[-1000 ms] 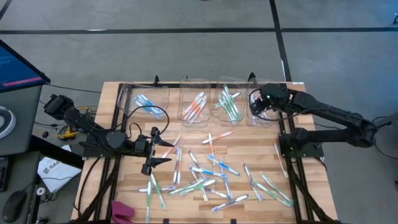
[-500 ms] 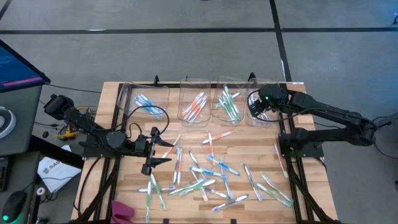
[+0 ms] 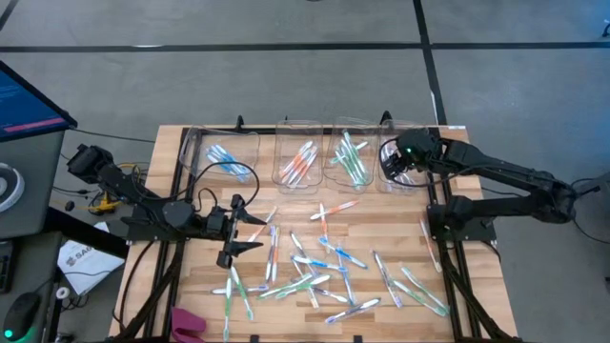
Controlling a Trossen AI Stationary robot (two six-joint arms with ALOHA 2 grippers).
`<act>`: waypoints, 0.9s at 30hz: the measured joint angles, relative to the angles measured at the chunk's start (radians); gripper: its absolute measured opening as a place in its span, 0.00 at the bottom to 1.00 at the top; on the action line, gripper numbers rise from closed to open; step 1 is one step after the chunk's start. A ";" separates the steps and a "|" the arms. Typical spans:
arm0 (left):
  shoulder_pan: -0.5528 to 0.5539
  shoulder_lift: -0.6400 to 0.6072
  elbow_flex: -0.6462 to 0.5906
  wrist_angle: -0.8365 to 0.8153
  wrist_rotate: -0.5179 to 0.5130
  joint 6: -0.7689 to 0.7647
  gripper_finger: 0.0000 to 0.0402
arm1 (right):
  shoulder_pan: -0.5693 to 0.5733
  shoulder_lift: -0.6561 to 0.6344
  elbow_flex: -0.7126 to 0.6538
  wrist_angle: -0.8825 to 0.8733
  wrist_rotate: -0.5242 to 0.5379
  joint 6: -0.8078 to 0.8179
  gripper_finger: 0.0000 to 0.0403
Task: Pick & Place Toothbrushes
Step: Put the violet toothbrush into the right transparent bin
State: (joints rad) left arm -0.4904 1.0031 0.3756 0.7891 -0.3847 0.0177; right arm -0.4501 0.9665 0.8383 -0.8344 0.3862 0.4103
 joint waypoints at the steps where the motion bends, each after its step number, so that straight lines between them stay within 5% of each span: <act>1: 0.000 0.000 0.000 0.000 0.000 0.000 0.60 | 0.006 0.000 0.000 0.000 0.000 0.000 0.44; 10: 0.000 0.000 0.000 -0.001 0.000 0.000 0.60 | 0.194 0.000 0.000 0.008 0.001 0.070 0.44; 27: 0.000 0.000 0.000 -0.005 0.000 0.000 0.60 | 0.806 0.002 0.000 0.171 0.018 0.384 0.44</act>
State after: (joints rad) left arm -0.4904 1.0031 0.3756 0.7843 -0.3847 0.0174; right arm 0.3561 0.9688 0.8383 -0.6635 0.4042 0.7943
